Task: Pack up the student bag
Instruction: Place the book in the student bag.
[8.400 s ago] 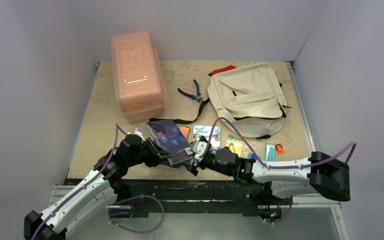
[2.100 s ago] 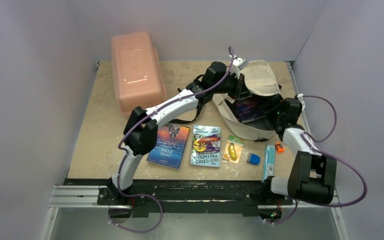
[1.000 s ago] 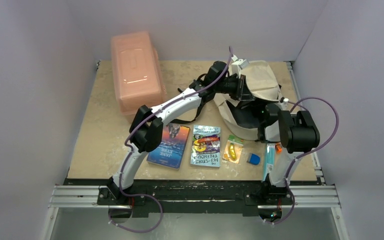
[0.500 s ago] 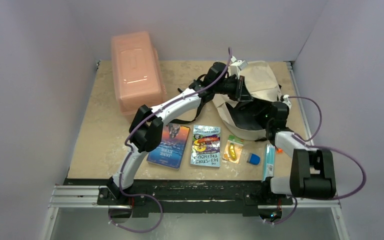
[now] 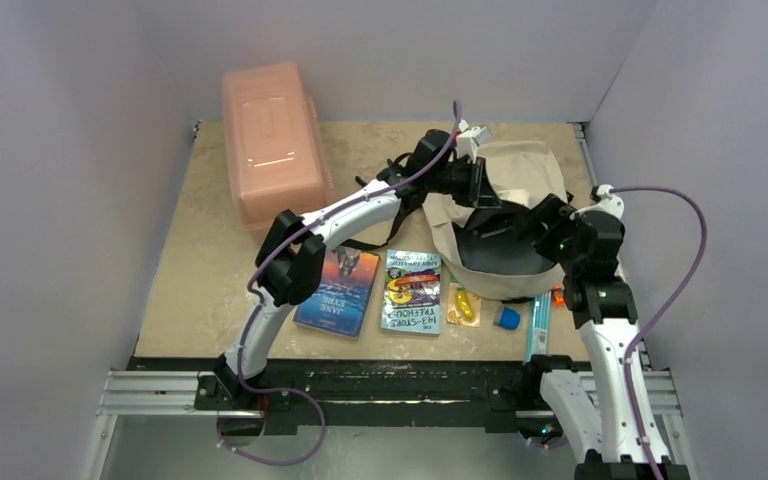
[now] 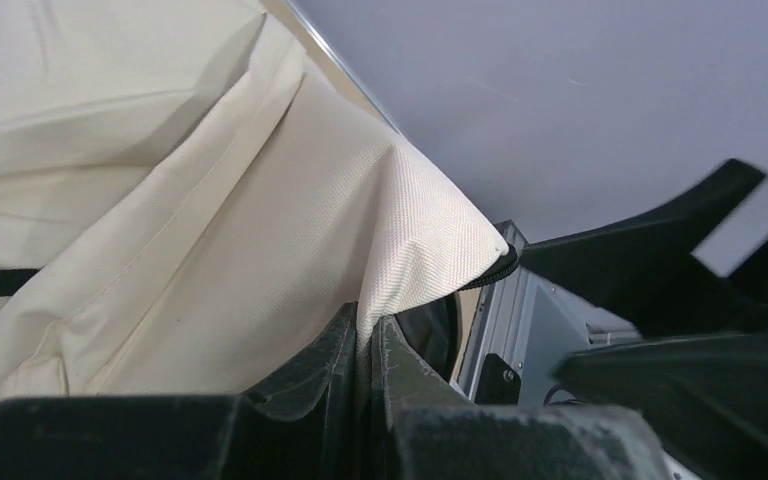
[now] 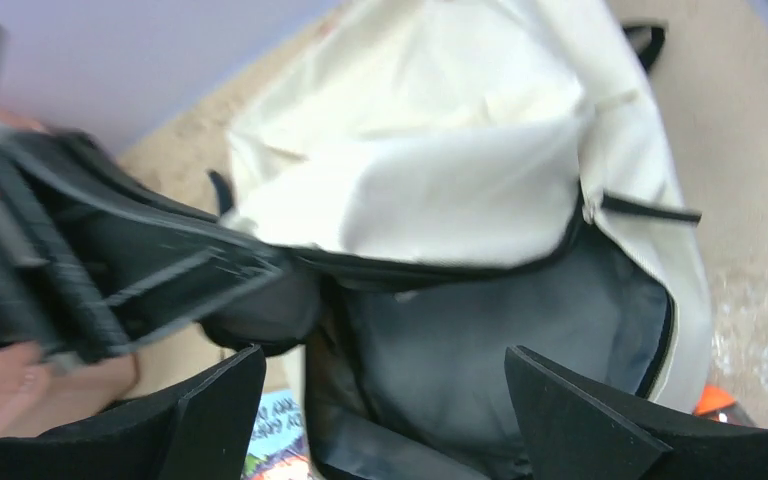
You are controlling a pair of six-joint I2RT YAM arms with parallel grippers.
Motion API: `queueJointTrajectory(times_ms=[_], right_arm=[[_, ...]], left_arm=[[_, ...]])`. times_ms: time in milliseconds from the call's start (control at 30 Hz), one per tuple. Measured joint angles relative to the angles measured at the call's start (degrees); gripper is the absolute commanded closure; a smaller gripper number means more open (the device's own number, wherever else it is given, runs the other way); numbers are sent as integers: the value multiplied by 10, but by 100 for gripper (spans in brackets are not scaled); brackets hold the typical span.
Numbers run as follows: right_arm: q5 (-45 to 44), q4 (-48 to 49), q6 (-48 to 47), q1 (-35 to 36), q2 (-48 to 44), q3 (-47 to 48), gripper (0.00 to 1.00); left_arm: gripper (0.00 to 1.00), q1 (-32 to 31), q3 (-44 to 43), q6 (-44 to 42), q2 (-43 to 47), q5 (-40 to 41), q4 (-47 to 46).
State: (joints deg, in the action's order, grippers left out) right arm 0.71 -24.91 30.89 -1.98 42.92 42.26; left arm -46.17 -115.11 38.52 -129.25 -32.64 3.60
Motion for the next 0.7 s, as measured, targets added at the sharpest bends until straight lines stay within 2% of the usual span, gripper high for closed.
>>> queueJointTrajectory(times_ms=[100, 333, 467, 700], right_arm=[[0, -8, -8, 0, -12, 39, 6], [14, -23, -18, 0, -17, 45, 6], [33, -41, -41, 0, -17, 72, 4], [94, -17, -61, 0, 12, 139, 3]], left_arm=[[100, 5, 14, 10, 0, 6, 5], [99, 8, 17, 25, 0, 7, 3], [74, 5, 28, 24, 6, 18, 15], [17, 3, 71, 8, 68, 85, 98]])
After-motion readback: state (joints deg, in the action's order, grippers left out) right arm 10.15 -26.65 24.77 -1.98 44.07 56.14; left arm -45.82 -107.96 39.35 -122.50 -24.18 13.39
